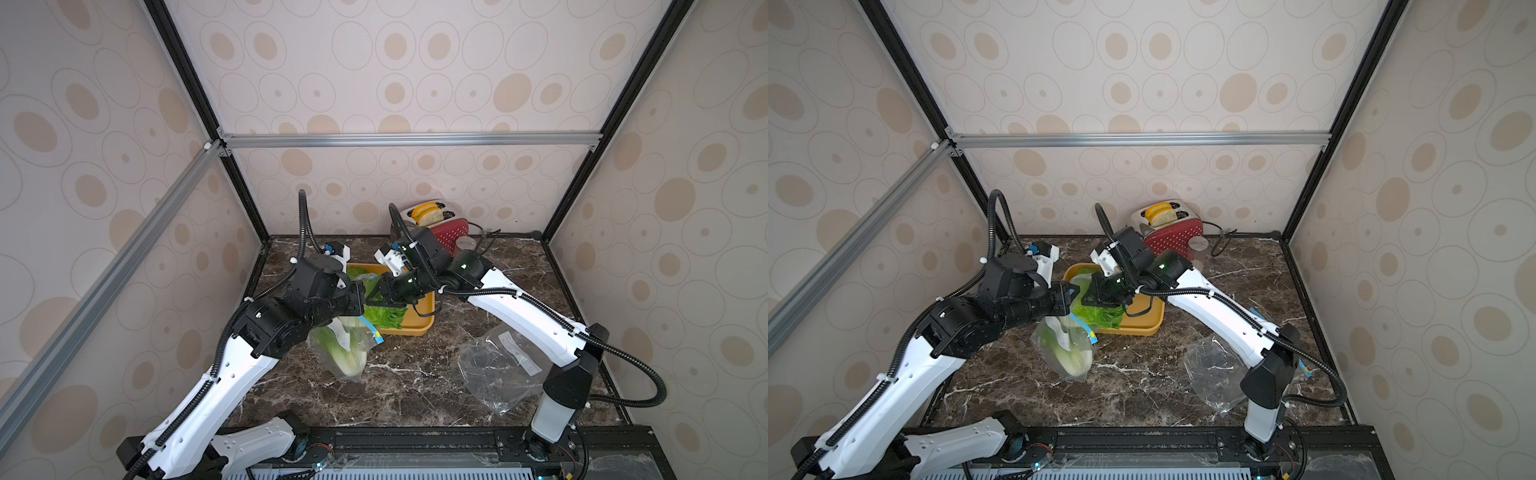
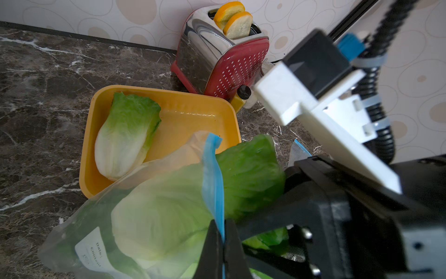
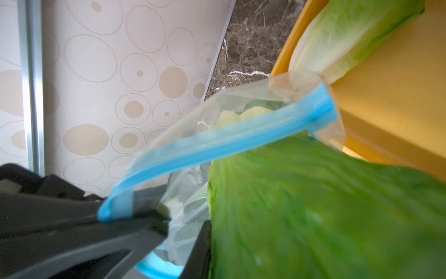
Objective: Put the chinese cabbages into a zipper bag and zip it
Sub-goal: Place the Chinese cabbage in the zipper food storage bag.
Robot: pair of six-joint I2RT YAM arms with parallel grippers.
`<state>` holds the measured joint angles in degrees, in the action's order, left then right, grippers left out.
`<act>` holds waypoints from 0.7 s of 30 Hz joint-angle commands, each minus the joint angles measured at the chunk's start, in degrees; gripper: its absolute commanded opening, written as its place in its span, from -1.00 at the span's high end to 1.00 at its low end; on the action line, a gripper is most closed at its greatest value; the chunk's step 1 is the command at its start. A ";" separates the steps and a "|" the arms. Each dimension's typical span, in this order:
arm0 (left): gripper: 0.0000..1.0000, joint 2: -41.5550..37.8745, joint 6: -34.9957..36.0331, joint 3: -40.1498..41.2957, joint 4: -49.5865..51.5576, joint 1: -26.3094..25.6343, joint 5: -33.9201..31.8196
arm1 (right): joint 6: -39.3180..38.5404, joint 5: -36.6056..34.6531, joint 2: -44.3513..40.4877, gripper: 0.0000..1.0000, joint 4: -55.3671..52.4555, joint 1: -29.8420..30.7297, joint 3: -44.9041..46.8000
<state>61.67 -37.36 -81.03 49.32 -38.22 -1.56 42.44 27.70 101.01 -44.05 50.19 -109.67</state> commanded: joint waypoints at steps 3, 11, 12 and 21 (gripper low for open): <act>1.00 -1.63 -1.94 -0.79 -3.85 -0.17 -0.57 | 5.80 2.13 -1.08 0.53 9.30 1.41 -0.32; 1.00 -3.01 -2.79 -1.54 -0.66 0.13 -8.65 | 2.71 2.08 -0.73 0.21 6.24 1.64 0.32; 1.00 -3.45 -3.24 -1.41 -0.41 0.38 -9.55 | 2.10 1.56 -1.36 0.17 5.72 1.42 -0.05; 1.00 -4.82 -4.43 0.51 -3.17 4.94 -4.87 | 1.39 2.90 -7.25 -0.04 3.67 -0.73 -1.06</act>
<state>57.56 -40.32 -80.66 48.95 -34.50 -7.90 44.27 29.63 97.97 -39.68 50.22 -109.06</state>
